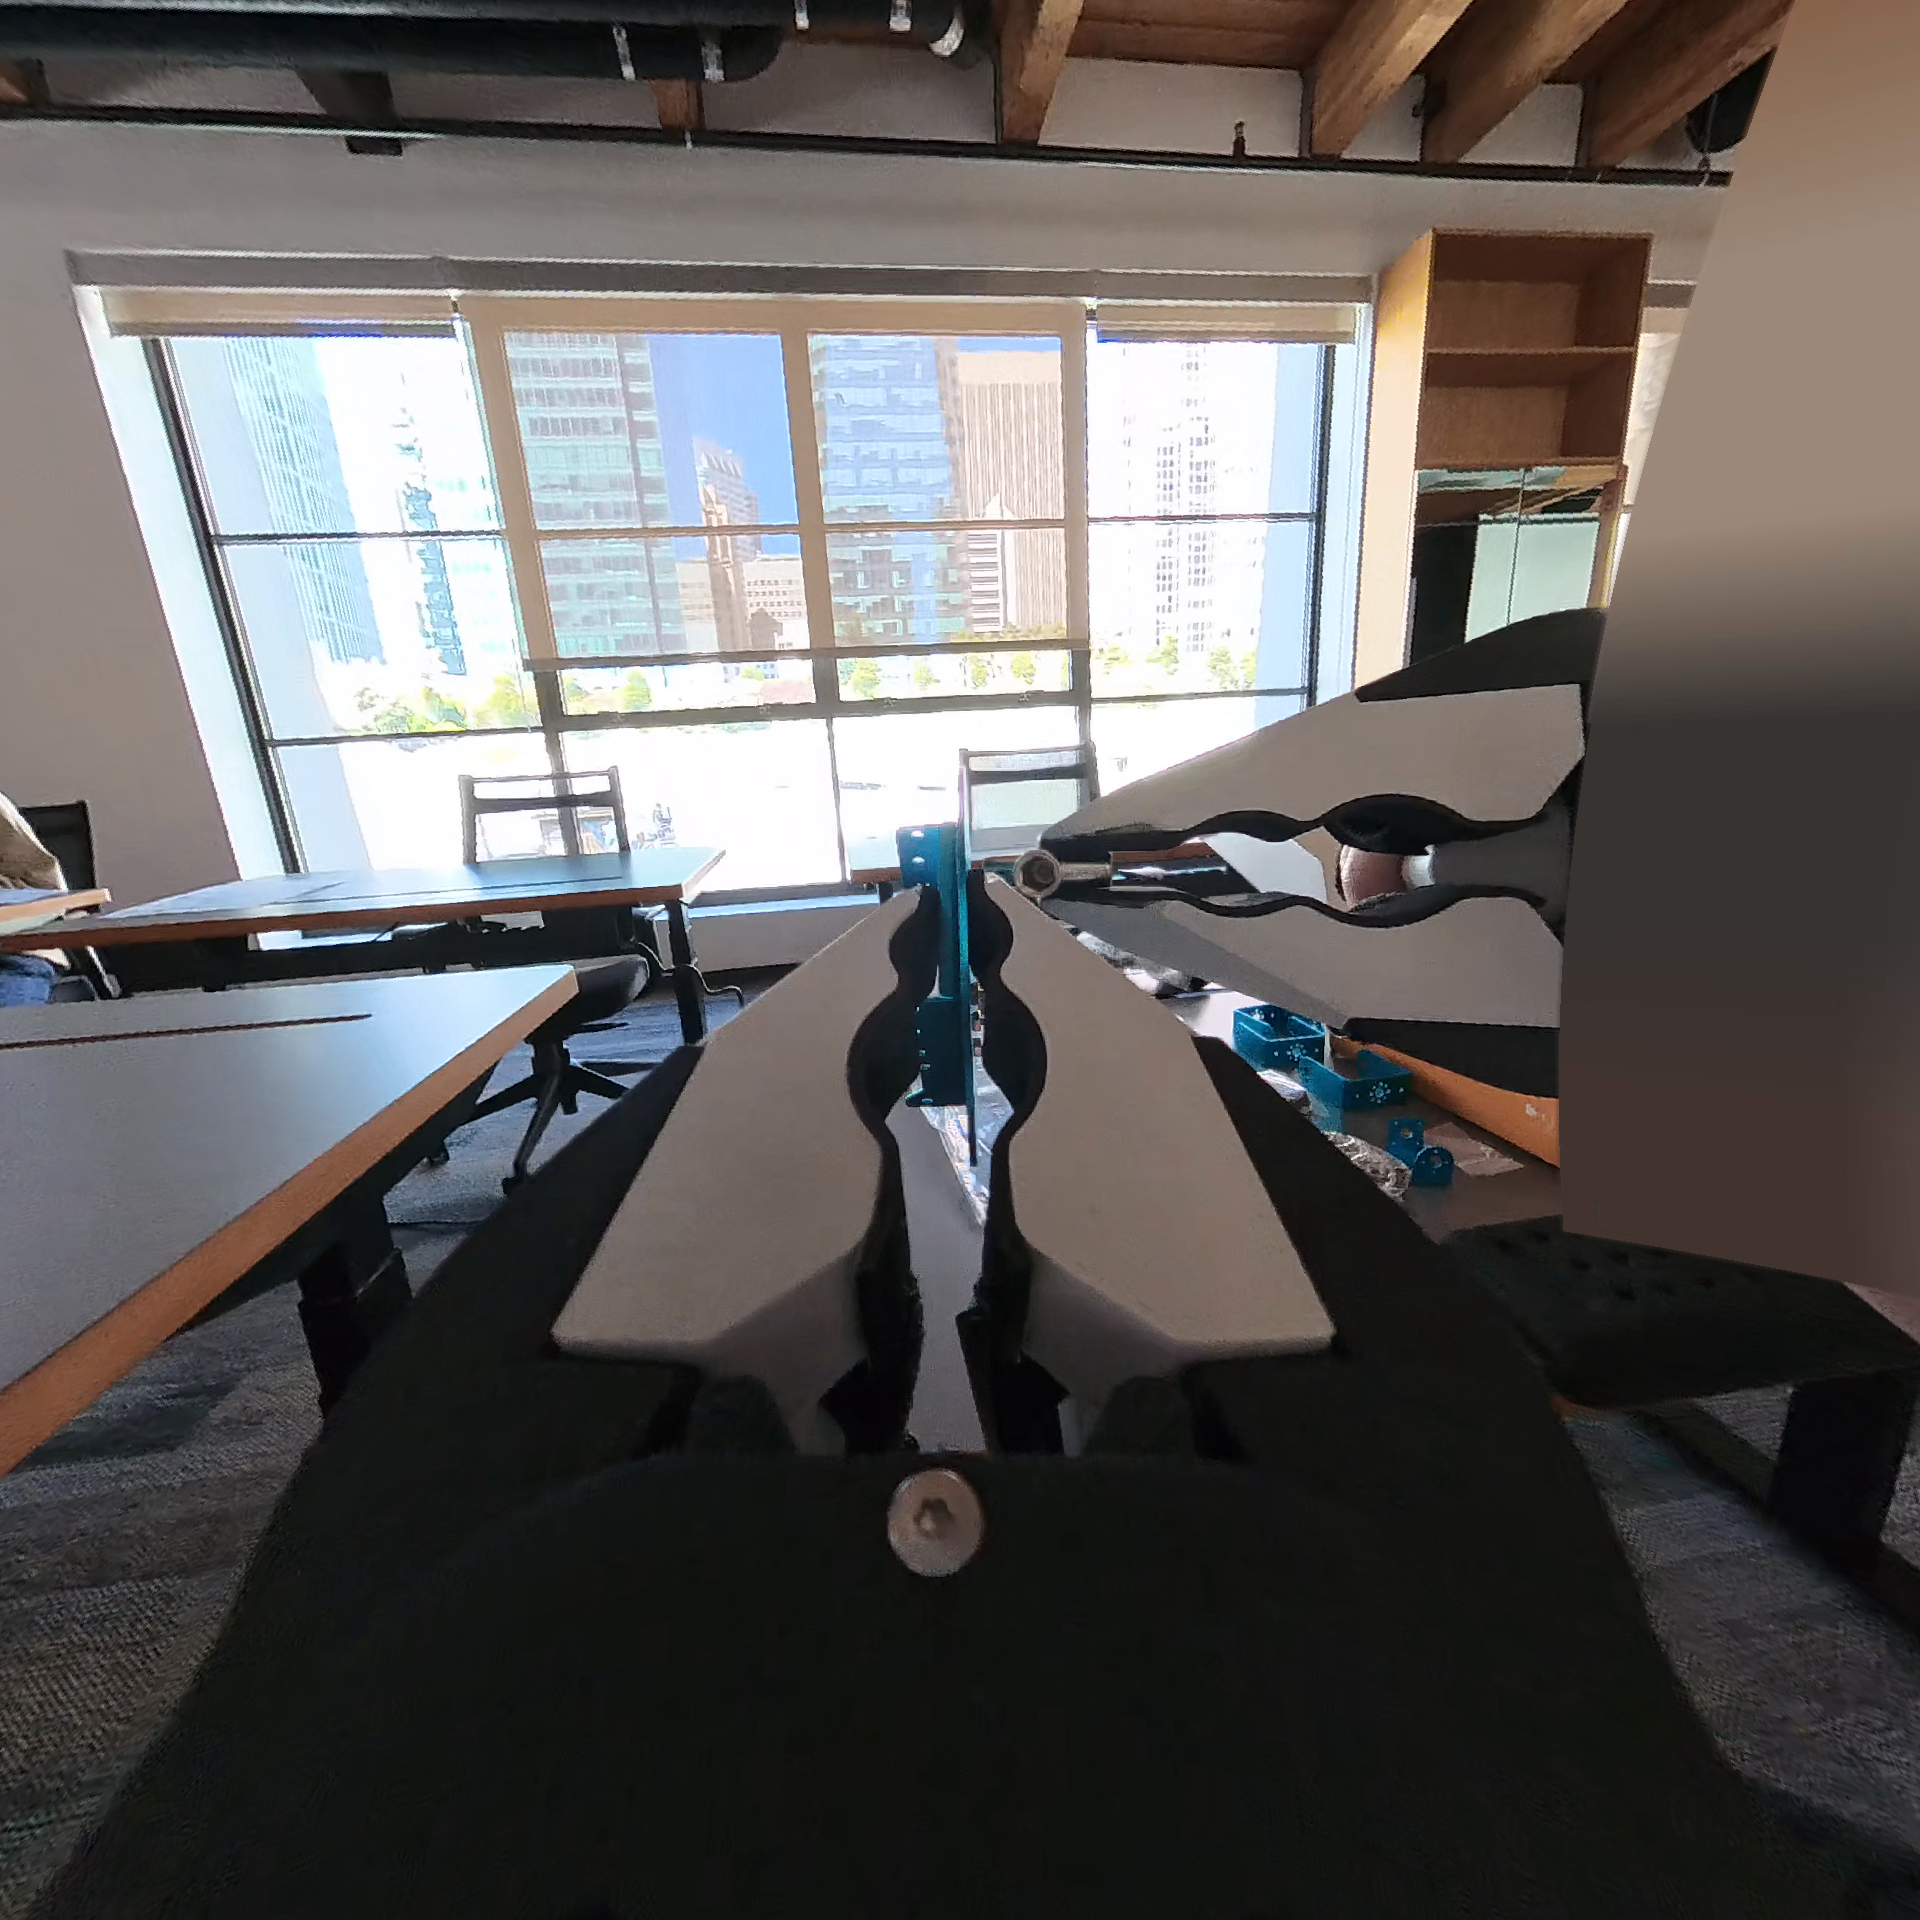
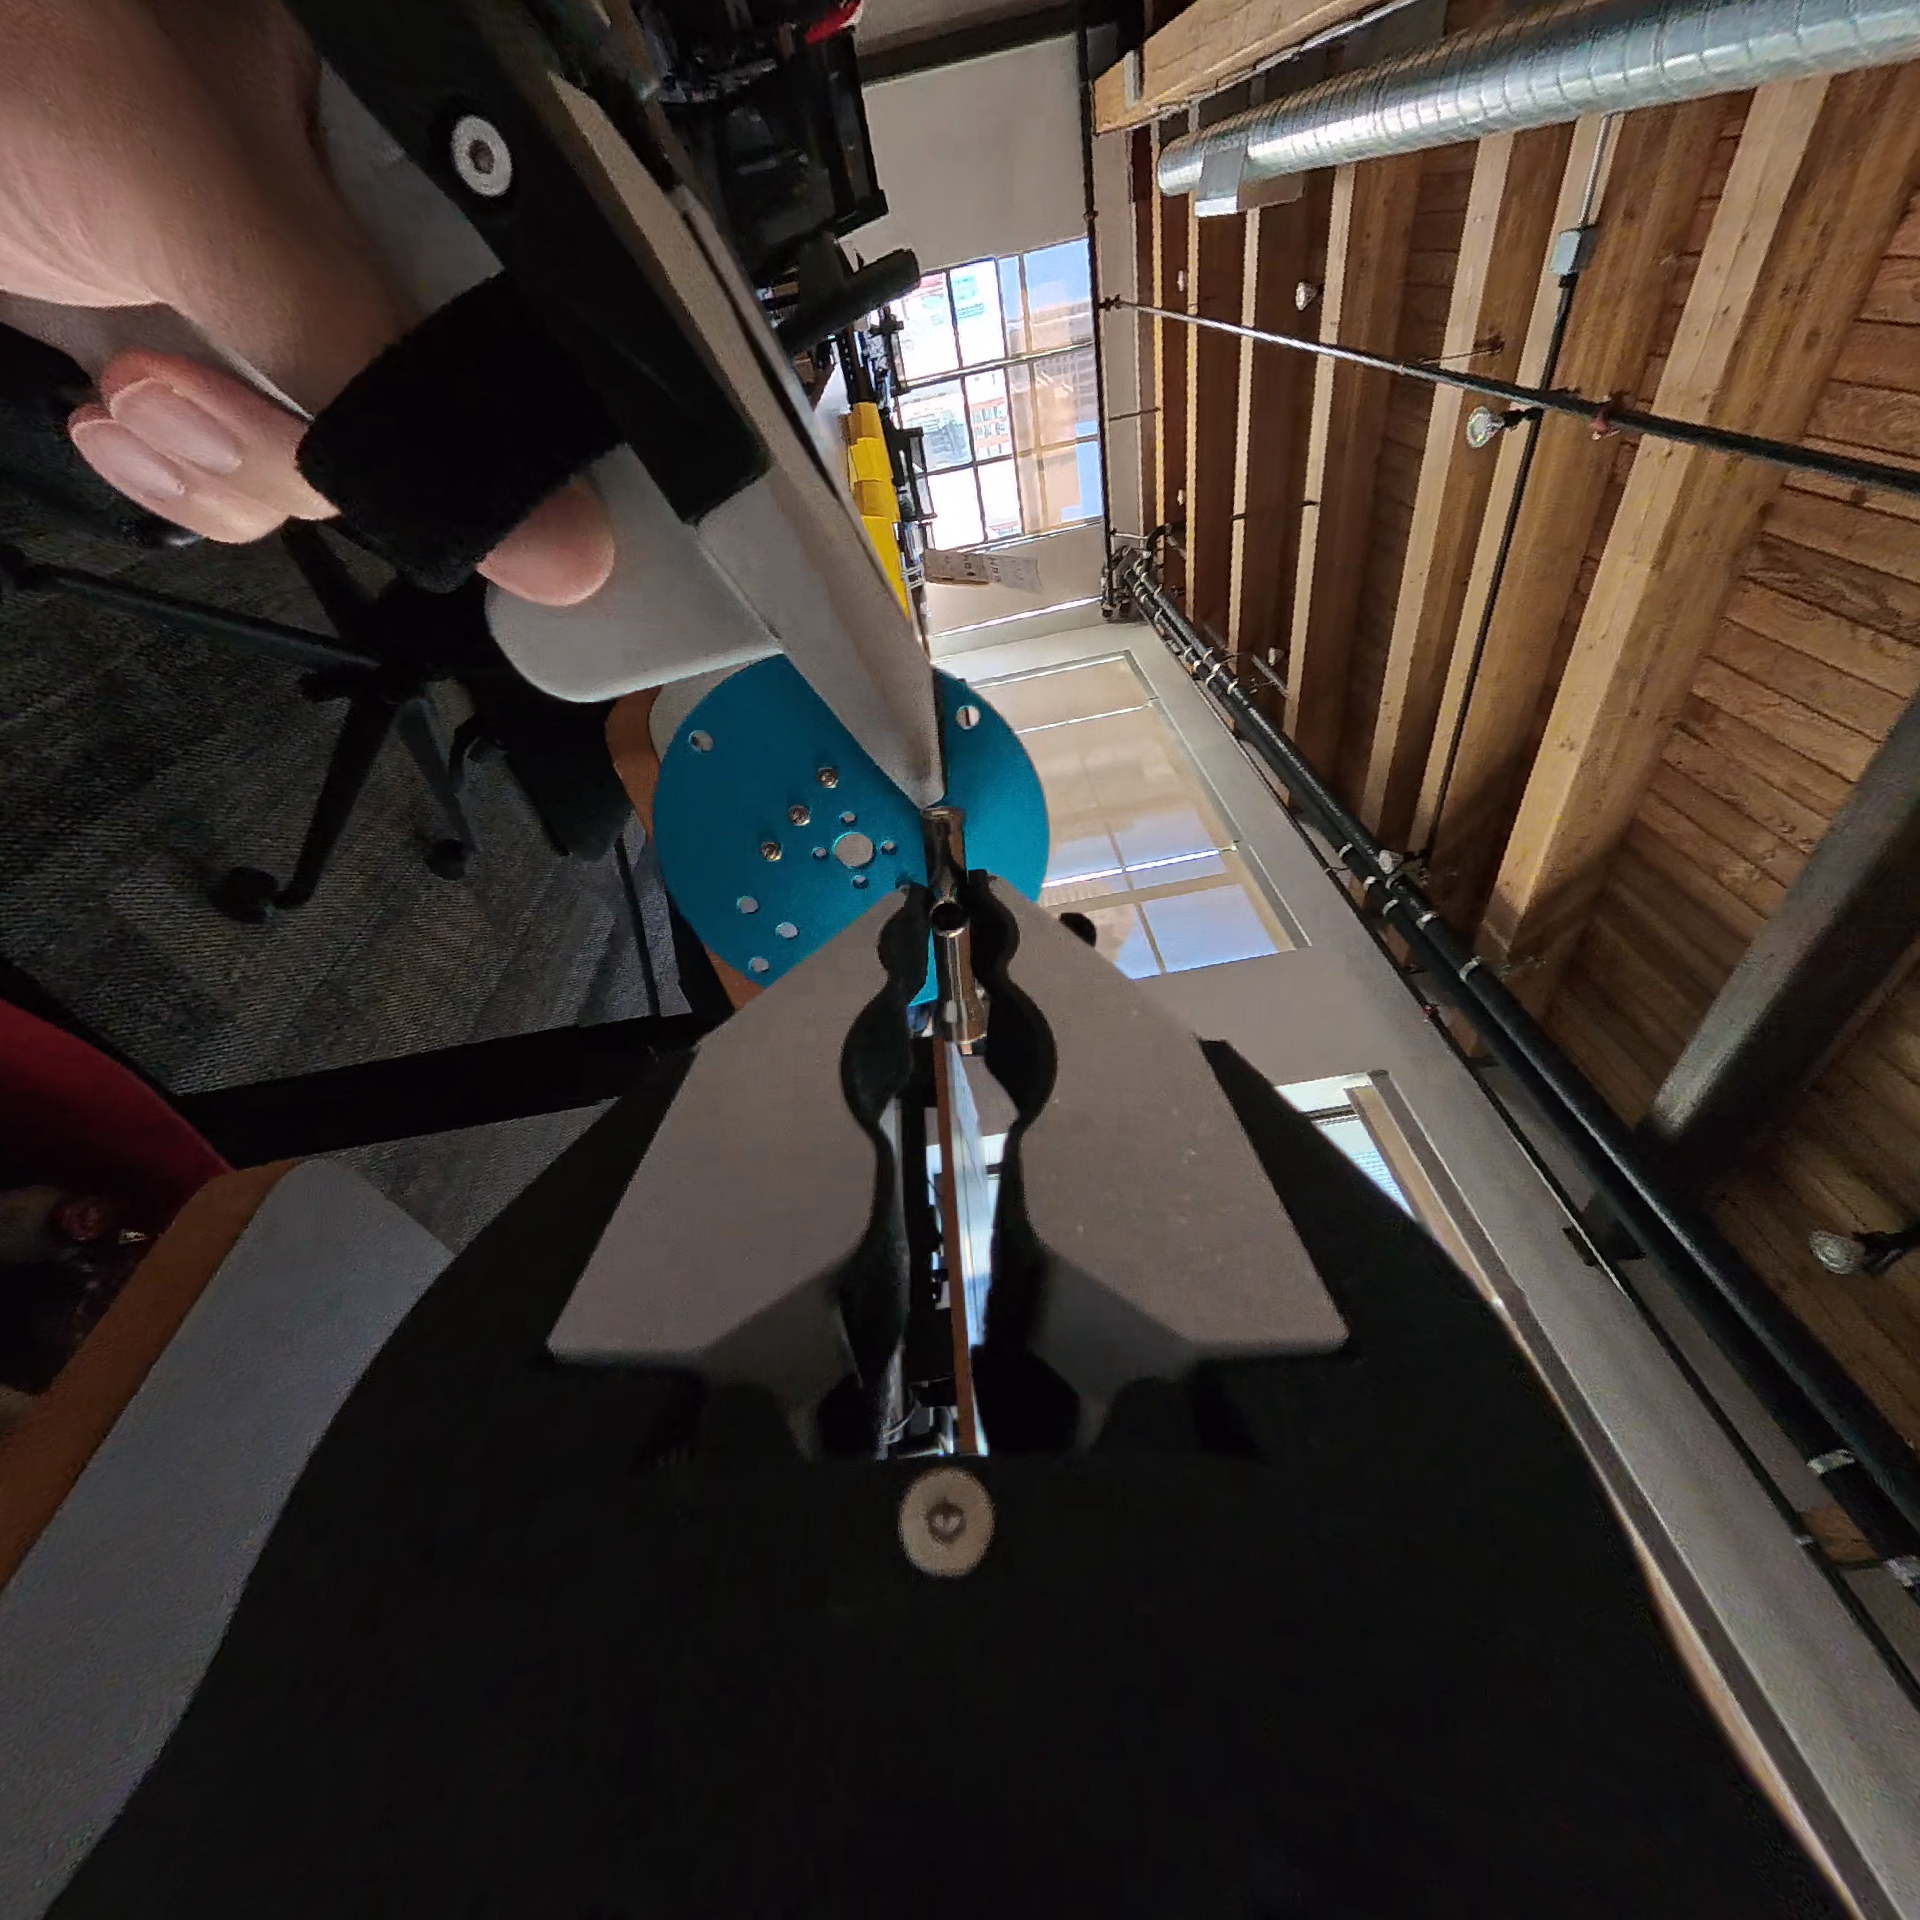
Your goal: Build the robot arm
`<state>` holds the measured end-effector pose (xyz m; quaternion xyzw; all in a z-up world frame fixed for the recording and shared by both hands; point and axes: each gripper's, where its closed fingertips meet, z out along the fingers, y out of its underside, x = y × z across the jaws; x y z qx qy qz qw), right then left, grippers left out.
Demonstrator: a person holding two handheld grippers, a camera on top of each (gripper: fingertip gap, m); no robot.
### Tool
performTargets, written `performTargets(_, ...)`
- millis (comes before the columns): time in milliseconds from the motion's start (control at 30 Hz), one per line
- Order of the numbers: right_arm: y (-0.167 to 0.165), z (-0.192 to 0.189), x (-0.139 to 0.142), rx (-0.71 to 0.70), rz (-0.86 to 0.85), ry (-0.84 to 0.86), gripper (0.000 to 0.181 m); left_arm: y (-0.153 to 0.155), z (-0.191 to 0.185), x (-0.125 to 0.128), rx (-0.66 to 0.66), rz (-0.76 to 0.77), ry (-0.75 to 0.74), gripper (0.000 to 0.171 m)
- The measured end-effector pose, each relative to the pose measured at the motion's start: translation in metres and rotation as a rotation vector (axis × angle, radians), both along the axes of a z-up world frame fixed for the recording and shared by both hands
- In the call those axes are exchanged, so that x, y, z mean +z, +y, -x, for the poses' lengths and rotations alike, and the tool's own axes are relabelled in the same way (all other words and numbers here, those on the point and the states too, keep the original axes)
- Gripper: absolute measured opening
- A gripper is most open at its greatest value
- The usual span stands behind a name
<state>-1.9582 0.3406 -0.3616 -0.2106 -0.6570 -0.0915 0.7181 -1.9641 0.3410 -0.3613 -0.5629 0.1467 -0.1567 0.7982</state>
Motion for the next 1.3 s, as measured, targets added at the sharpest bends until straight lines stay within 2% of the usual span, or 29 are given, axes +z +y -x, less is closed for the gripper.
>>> performTargets(300,-0.0077,-0.0025,0.0022,0.024,-0.017,-0.004,0.007,-0.0057,-0.0051,0.0043,-0.018,-0.021,0.009,0.003)
performTargets(567,-0.0085,-0.0039,0.0016,0.016,-0.098,-0.031,0.007,-0.0073,-0.0069,0.0041,-0.040,-0.018,0.008,0.002)
performTargets(667,-0.0083,-0.0018,0.0040,-0.002,-0.074,0.006,0.007,-0.0079,-0.0052,0.0062,0.015,-0.051,0.031,0.002)
performTargets(933,-0.0055,0.0003,0.0045,-0.073,-0.137,0.001,0.007,-0.0081,-0.0045,0.0068,0.162,-0.074,0.125,0.002)
performTargets(1300,-0.0010,-0.0014,0.0025,-0.120,-0.208,-0.033,0.007,-0.0048,-0.0062,0.0046,0.142,-0.033,0.084,0.002)
